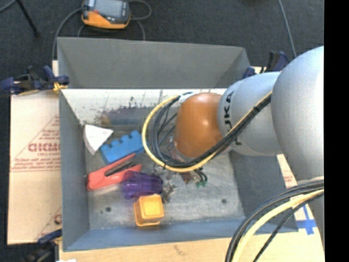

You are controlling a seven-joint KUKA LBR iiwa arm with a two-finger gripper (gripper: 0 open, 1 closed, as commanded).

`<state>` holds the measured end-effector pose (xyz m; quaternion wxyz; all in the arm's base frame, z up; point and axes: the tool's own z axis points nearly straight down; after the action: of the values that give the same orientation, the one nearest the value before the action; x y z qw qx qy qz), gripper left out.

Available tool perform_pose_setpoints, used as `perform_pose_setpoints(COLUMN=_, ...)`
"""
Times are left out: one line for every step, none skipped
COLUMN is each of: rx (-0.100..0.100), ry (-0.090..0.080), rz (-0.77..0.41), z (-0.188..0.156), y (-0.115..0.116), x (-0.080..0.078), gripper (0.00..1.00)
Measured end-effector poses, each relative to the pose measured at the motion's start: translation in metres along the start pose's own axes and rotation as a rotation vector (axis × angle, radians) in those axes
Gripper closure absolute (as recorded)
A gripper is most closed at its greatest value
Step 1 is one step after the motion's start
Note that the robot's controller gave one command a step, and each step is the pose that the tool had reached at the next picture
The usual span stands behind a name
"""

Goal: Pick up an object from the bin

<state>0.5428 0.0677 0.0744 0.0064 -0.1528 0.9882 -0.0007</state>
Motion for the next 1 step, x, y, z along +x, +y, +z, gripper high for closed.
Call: perform_pose_setpoints(rx=-0.002, ry=0.007, rz=-0.06, z=-0.1391, y=-0.0096, x=-0.0364, gripper=1.0)
